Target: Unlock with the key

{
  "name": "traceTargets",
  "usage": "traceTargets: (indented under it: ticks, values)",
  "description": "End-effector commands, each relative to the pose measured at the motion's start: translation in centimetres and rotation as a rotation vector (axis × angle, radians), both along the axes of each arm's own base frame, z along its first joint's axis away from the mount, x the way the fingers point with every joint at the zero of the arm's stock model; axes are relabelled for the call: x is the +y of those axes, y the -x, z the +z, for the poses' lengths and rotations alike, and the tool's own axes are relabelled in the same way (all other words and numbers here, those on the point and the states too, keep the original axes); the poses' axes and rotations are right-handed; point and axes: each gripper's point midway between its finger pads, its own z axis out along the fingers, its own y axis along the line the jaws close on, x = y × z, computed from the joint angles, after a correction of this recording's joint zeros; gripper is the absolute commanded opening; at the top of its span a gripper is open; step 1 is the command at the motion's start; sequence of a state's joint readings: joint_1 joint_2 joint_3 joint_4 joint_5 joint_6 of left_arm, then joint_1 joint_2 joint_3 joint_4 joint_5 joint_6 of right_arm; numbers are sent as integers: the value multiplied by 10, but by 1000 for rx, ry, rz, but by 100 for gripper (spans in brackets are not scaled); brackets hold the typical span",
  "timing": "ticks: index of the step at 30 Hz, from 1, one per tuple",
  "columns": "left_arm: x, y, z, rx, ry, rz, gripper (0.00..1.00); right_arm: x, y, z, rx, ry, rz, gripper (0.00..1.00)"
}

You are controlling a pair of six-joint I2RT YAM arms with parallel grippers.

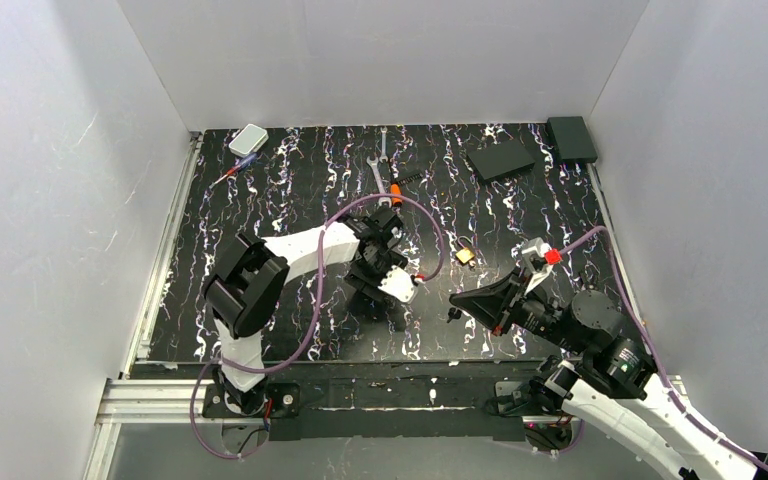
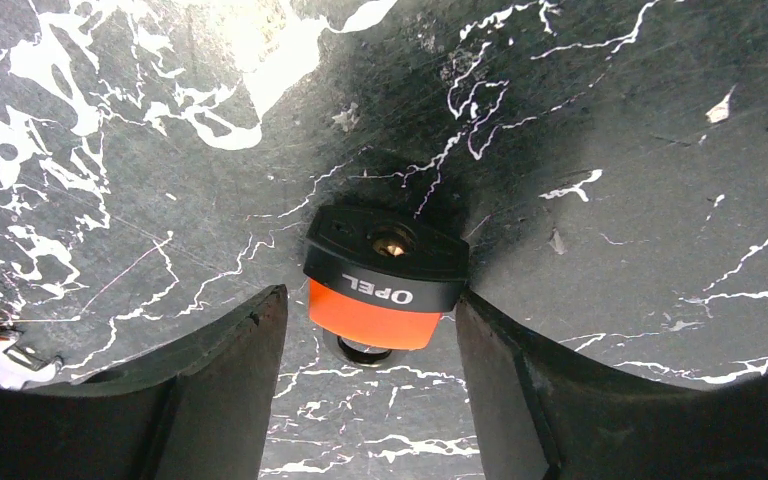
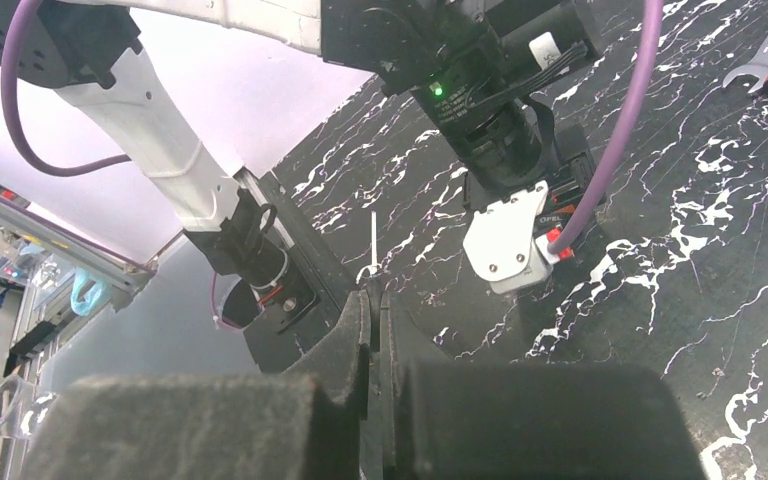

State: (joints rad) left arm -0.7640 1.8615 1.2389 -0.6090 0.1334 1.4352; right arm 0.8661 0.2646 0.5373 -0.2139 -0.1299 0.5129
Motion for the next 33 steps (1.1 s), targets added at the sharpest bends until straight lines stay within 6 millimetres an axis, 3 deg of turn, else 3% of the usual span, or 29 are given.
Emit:
traceTargets:
  ticks: [1, 14, 18, 21, 25, 33]
  values:
    - [7, 16, -5, 117, -4, 17, 59, -2, 5, 23, -35, -54, 10, 1]
    - [-2, 16, -22, 191, 12, 46, 49, -3, 6, 23, -21, -60, 11, 1]
    - [-4, 14, -24, 197, 20, 50, 31, -2, 5, 22, -19, -56, 10, 1]
    - [-7, 14, -22, 204, 37, 59, 25, -2, 5, 22, -17, -55, 11, 1]
    - [-14, 13, -8, 207, 84, 103, 0, -2, 5, 25, -26, -55, 7, 1]
    - [-30, 24, 32, 225, 246, 178, 0, -3, 2, 40, -60, -50, -2, 1]
